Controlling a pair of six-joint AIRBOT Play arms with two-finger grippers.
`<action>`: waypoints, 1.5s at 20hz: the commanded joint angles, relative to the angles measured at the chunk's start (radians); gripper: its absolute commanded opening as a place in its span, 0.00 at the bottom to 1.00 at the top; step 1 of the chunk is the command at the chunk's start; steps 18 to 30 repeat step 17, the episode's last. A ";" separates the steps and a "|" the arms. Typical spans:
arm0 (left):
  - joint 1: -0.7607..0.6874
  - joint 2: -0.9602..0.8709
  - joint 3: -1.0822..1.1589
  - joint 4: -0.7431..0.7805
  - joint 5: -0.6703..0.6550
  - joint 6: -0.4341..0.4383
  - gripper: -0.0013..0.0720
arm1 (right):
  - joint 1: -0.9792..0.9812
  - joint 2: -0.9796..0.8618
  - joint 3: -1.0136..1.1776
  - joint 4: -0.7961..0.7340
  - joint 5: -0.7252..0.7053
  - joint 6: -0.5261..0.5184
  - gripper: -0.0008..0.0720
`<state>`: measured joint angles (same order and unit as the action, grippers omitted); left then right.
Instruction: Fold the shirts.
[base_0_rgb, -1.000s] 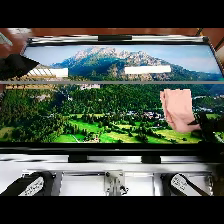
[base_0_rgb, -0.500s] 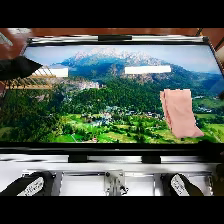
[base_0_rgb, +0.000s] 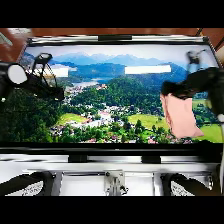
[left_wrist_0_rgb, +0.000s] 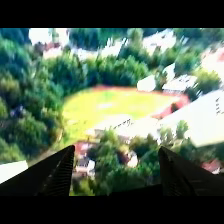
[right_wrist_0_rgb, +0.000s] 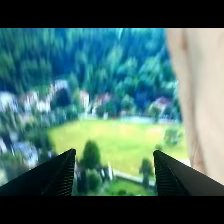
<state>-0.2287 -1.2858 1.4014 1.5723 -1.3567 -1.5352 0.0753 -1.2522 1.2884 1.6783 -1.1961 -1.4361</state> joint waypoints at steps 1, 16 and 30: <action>-0.031 -0.037 0.000 0.074 -0.075 -0.033 0.86 | 0.121 -0.062 0.008 -0.038 -0.074 -0.010 0.83; -0.031 -0.037 -0.001 0.013 -0.066 -0.034 0.86 | 0.120 -0.054 0.008 -0.039 -0.056 -0.009 0.82; -0.031 -0.037 -0.001 0.013 -0.065 -0.033 0.86 | 0.120 -0.054 0.008 -0.039 -0.056 -0.009 0.82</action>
